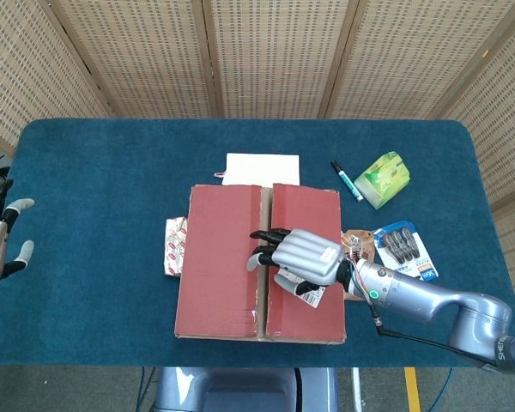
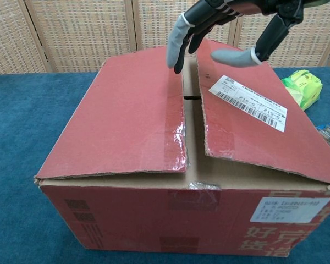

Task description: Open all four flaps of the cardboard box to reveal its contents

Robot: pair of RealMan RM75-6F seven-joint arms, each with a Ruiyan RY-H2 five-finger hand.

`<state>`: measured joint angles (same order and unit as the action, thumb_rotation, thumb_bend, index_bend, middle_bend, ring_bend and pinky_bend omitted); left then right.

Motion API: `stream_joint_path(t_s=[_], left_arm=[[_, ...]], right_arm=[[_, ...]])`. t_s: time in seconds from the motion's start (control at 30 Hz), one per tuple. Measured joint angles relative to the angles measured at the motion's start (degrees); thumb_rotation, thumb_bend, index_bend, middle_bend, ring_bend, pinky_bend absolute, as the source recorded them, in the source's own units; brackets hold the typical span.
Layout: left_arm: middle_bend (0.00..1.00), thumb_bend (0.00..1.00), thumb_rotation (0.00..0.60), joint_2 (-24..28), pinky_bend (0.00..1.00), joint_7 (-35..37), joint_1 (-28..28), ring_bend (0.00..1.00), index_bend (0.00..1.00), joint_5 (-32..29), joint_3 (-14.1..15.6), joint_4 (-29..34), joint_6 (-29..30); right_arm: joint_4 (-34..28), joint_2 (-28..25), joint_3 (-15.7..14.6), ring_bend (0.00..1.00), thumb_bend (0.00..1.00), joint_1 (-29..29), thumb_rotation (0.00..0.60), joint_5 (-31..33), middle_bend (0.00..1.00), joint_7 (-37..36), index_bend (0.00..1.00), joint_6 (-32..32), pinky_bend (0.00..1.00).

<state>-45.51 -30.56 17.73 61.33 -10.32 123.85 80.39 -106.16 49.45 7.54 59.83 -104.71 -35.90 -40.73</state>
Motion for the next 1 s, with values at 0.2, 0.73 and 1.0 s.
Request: stream_joint_path(t_s=[0.2,0.73,1.0], left_arm=[[0.05,0.39,0.6,0.1,0.13,-0.2,0.3,0.06,0.23,0.0,0.3,0.4,-0.1],[0.05,0.39,0.6,-0.4,0.13,-0.4,1.0,0.06,0.23,-0.9,0.7,0.7,-0.3],[0.05,0.39,0.6,-0.6,0.13,-0.2,1.3,0.06,0.23,-0.8,0.9,0.4,-0.3]], right_arm=[[0.1,0.3,-0.8,0.02,0.67,0.4,0.6,0.8,0.28,0.9,0.26,-0.2,0.13],[0.9,0.3,-3.4,0.02,0.67,0.6,0.6,0.7,0.3,3.0,0.26,-1.1,0.12],[0.6,-1.4,-4.2,0.02,0.67,0.0,0.6,1.1,0.32,4.6,0.26,-1.9,0.12]])
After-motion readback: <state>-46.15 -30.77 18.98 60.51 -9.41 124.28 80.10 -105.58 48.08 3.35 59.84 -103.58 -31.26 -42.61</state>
